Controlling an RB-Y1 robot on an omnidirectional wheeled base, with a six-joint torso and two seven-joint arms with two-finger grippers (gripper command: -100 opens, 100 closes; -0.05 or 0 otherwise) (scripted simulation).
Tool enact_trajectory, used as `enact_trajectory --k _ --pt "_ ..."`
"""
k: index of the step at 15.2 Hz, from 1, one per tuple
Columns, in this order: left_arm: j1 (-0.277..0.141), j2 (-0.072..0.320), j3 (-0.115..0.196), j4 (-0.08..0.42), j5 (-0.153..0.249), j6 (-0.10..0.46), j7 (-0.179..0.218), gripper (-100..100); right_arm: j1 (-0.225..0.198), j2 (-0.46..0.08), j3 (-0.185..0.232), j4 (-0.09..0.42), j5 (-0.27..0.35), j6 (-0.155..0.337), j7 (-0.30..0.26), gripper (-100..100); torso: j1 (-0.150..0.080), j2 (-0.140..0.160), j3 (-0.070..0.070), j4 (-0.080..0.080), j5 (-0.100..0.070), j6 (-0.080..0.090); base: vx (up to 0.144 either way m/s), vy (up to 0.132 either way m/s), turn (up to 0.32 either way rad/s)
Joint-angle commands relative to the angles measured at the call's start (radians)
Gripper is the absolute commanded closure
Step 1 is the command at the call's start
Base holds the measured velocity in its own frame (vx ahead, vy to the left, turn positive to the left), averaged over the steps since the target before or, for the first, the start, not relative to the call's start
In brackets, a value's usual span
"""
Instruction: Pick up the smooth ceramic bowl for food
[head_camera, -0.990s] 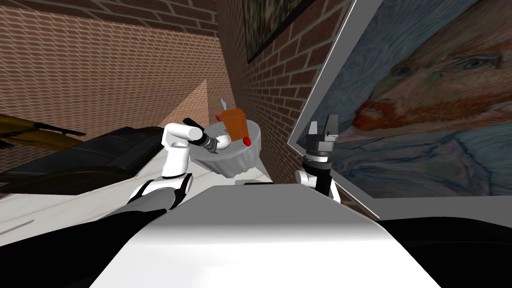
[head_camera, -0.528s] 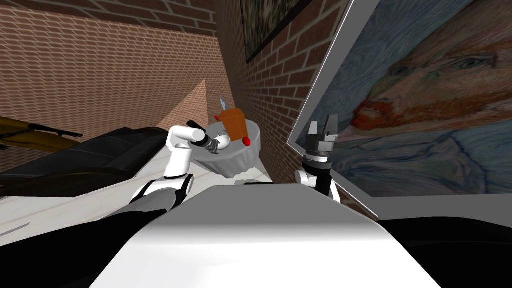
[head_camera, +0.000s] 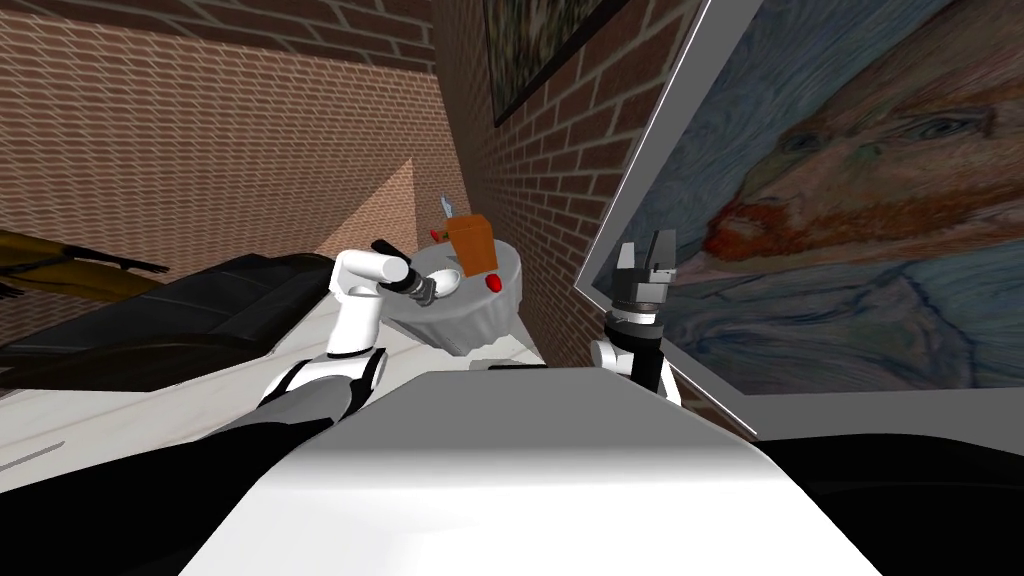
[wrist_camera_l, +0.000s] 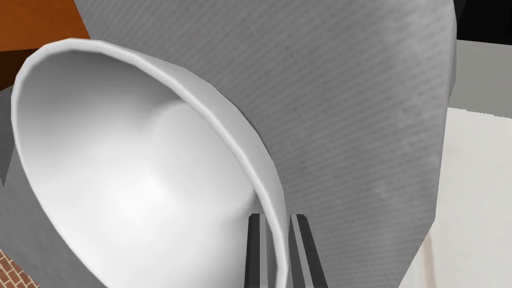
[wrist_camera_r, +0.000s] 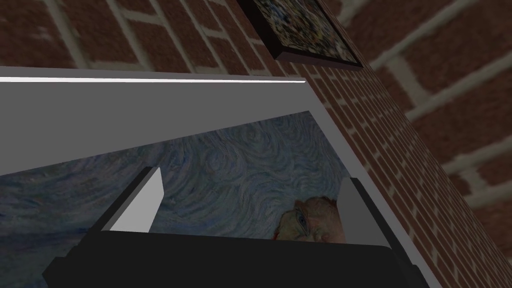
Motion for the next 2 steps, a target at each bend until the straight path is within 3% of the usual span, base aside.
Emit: enact_trajectory --k 1,2 --pt "-0.011 0.008 0.009 -0.023 0.015 0.033 0.012 100 0.0 0.0 0.0 0.0 0.0 0.0 0.0 0 0.0 0.0 0.0 0.0 0.0 0.0 0.006 -0.004 0.032" --pt "-0.004 0.004 0.005 -0.013 0.008 0.015 0.005 100 0.0 0.0 0.0 0.0 0.0 0.0 0.0 0 0.0 0.0 0.0 0.0 0.0 0.0 0.005 -0.002 0.014"
